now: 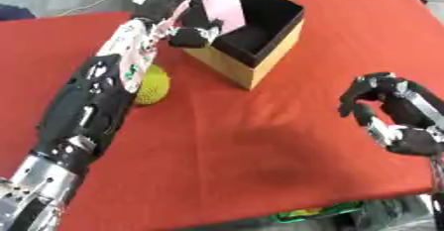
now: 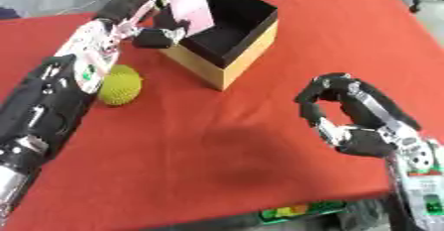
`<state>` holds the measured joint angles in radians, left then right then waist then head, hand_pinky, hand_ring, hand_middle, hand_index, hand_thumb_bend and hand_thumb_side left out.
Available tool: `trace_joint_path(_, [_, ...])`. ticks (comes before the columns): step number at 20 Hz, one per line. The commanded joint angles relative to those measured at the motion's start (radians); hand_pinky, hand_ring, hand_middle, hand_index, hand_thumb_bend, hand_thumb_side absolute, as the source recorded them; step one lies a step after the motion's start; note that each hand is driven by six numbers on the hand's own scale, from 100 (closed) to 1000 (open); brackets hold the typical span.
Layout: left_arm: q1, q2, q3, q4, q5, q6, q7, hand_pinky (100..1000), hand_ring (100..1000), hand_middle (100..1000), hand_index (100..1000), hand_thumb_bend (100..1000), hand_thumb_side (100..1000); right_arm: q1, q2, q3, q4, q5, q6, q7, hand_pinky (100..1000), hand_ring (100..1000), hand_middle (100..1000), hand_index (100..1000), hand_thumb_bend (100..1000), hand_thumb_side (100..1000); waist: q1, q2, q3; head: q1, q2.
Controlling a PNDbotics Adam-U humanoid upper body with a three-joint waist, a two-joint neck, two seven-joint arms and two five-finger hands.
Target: Pick up objects on the table and place them in the box.
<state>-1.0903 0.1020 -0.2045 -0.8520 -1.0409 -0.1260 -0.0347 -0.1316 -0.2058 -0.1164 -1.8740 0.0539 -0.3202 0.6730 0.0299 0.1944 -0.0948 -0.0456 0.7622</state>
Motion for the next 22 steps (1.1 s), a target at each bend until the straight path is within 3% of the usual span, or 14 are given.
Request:
trace_joint_path(1, [-0.018,0.006,0.000,-0.013,-0.020,0.001,0.011,752,802,907,998,447,799,-0.009,-0.008,-0.001,-0.010,-0.008,-0.001,0.003,542,488,482,645,100,470,-0.003,-0.016,-0.001,0.000,-0.013])
trace_joint_path(5, [-0.020,0.016,0.005,-0.024,-0.038,0.004,0.024,755,809,920,1000,502,805,-0.009,-0.008,-0.002,-0.009,-0.008,0.000,0.003,542,488,482,645,100,470,-0.003,-0.018,0.003,-0.001,-0.013])
trace_joint_path(12, [-0.014,0.070,-0.013,-0.069,-0.012,-0.017,0.004,749,803,904,994,489,801,-0.008,-0.008,-0.007,-0.007,-0.007,0.002,-0.001,542,488,482,645,100,470,-0.003,-0.024,0.021,-0.008,-0.012])
trace_joint_path(17, [0.028,0.251,-0.090,-0.212,0.099,-0.105,-0.181,751,815,905,997,514,818,0.000,-0.010,-0.021,-0.004,0.004,0.008,-0.012,542,488,482,645,100,470,0.004,-0.028,0.050,-0.036,-0.010])
trace_joint_path(22, [0.089,0.403,-0.128,-0.355,0.201,-0.140,-0.373,748,821,896,994,585,842,0.002,-0.014,-0.025,-0.004,0.012,0.013,-0.019,541,488,482,645,100,470,0.016,-0.032,0.073,-0.054,-0.003])
